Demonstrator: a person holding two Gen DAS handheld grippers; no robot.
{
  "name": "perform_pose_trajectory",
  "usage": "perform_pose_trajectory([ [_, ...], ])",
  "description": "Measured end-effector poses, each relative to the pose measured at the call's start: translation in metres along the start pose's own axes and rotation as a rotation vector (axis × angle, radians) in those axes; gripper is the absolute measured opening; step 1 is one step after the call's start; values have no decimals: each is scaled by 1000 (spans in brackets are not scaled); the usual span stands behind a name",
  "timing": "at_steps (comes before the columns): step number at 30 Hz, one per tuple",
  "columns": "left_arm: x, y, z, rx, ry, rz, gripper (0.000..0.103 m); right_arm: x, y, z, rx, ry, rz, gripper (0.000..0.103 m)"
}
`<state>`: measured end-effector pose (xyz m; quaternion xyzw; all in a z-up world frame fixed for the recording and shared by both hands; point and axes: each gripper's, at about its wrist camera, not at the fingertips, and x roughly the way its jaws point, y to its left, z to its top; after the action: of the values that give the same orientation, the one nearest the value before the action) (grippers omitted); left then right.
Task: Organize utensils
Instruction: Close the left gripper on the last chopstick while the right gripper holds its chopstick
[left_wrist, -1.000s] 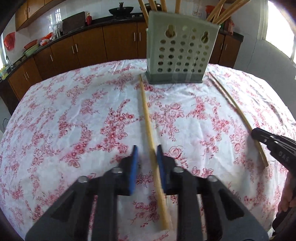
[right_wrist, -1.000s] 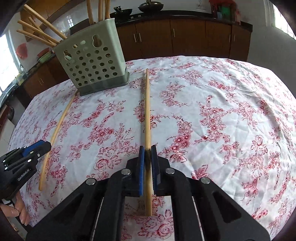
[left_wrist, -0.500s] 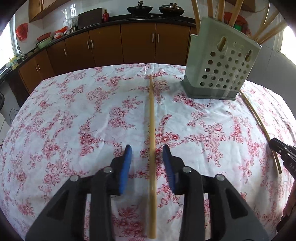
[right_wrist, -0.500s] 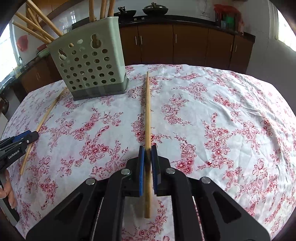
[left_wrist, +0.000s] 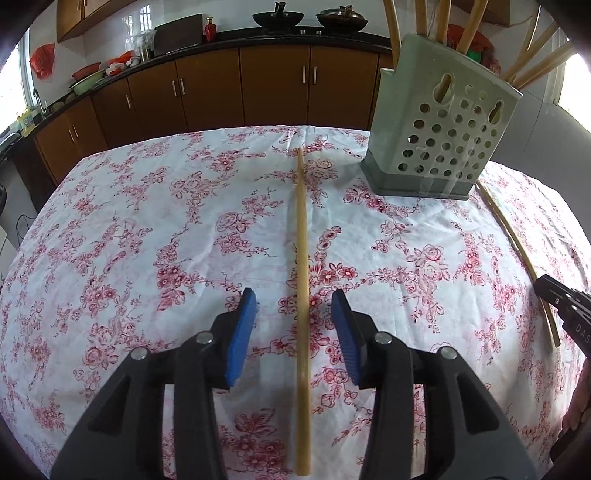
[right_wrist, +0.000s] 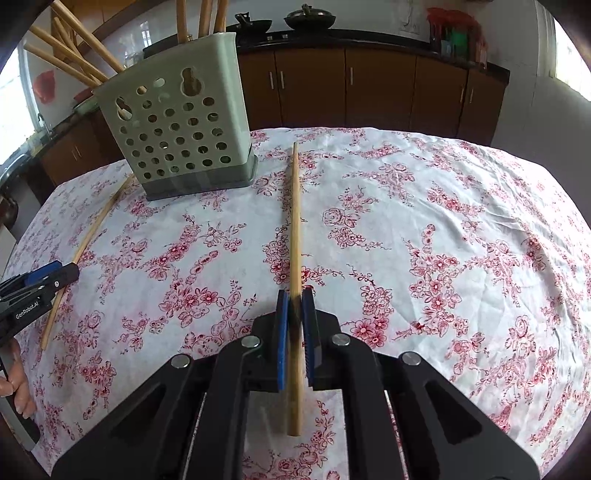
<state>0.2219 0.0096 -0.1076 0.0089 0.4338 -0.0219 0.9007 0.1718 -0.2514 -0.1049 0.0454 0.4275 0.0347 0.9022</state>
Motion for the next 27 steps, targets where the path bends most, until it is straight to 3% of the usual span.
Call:
perform_pose_trajectory([
  [27,1,-2,0,-9,-2,-5,43,-1,-1,-1,-3,-1,-3,9],
])
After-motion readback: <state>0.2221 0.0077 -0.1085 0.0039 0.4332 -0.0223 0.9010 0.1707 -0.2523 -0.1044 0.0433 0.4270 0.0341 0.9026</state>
